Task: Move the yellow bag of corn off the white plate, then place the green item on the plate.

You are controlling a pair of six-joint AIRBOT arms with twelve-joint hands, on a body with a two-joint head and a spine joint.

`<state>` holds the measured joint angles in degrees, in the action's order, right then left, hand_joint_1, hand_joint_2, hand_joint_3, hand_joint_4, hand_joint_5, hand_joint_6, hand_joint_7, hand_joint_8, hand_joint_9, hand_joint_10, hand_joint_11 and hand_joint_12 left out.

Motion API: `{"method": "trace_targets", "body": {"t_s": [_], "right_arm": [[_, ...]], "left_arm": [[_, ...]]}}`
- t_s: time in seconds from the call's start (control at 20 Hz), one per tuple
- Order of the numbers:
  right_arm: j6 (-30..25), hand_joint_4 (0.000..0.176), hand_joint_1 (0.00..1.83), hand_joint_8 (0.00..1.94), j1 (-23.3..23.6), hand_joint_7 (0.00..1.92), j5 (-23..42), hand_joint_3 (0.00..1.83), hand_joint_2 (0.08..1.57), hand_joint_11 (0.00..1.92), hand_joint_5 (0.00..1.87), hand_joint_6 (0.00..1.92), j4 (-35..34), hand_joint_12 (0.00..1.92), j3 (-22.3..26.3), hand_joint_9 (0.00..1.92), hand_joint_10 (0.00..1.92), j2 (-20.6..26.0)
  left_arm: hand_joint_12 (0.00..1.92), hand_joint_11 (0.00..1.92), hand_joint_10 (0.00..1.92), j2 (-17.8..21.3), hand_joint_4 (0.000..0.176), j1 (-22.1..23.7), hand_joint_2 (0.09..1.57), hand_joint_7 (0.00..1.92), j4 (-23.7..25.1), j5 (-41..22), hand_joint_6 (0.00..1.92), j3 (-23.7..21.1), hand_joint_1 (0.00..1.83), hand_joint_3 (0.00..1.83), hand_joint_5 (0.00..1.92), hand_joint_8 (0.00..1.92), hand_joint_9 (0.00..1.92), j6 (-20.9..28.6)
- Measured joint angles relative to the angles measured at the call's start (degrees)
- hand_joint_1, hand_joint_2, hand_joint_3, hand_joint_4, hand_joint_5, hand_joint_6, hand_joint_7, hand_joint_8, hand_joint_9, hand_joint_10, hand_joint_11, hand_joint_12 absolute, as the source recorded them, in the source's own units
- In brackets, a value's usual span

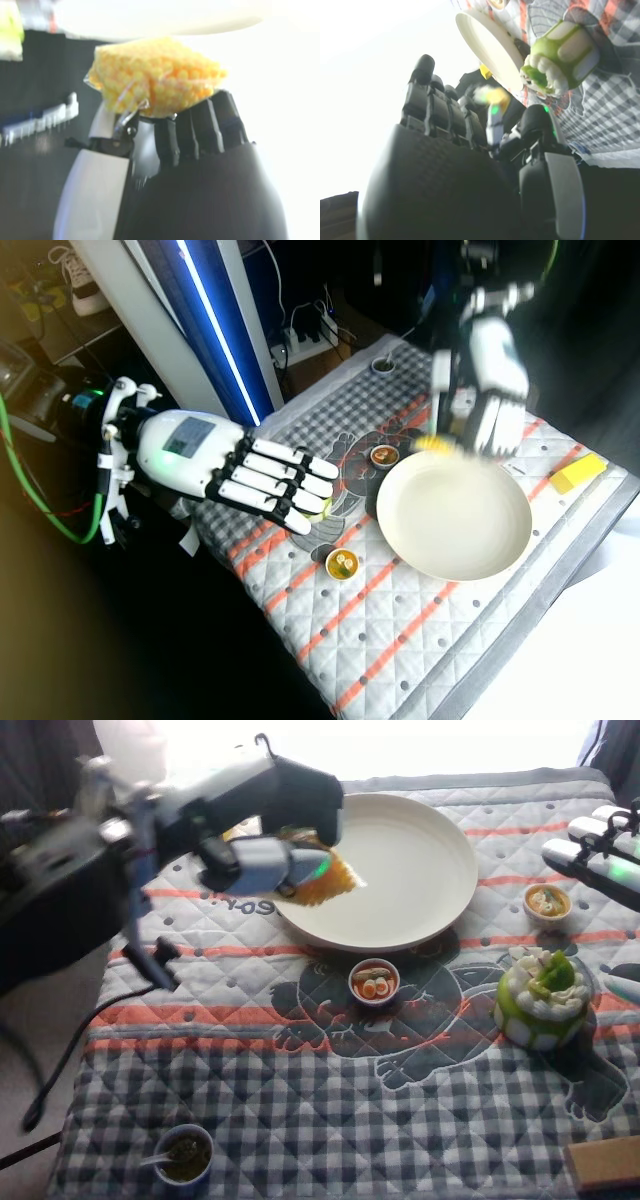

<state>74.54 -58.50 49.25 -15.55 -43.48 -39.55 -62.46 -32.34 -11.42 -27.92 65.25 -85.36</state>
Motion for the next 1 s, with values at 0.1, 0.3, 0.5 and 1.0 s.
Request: {"method": "trace_targets", "body": {"t_s": [0.1,0.3,0.5,1.0], "right_arm": [[-0.52,0.026,0.42,0.00,0.00,0.00,-0.02,0.00,1.37,0.00,0.00,0.00,0.00,0.36,-0.07,0.00,0.00,0.00],[-1.29,0.000,0.47,0.00,0.00,0.00,0.04,0.00,1.36,0.00,0.00,0.00,0.11,0.48,-0.04,0.00,0.00,0.00],[-1.73,0.000,0.36,0.00,0.00,0.00,0.02,0.00,1.36,0.00,0.00,0.00,0.11,0.75,-0.04,0.02,0.00,0.00],[-7.41,0.067,0.41,0.00,0.00,0.00,-0.04,0.00,1.26,0.00,0.00,0.00,3.32,1.07,-0.87,0.09,0.03,-0.13]], "left_arm": [[1.92,0.35,1.91,4.11,0.000,-3.72,1.42,0.39,2.64,-3.89,1.83,-4.39,1.22,0.01,0.49,1.80,0.41,3.32],[1.92,0.37,1.92,11.69,0.016,-14.67,1.44,0.41,4.70,-13.27,1.75,-13.29,0.99,0.00,0.49,1.87,0.23,6.80],[1.72,0.04,1.26,11.96,0.000,-21.03,1.36,0.15,3.87,-15.52,1.16,-13.53,0.72,0.00,0.15,1.02,0.04,13.68],[0.62,0.00,0.04,11.37,0.000,-26.23,1.25,0.08,1.62,-18.78,0.00,-14.86,0.32,0.01,0.17,0.00,0.00,15.87]]}}
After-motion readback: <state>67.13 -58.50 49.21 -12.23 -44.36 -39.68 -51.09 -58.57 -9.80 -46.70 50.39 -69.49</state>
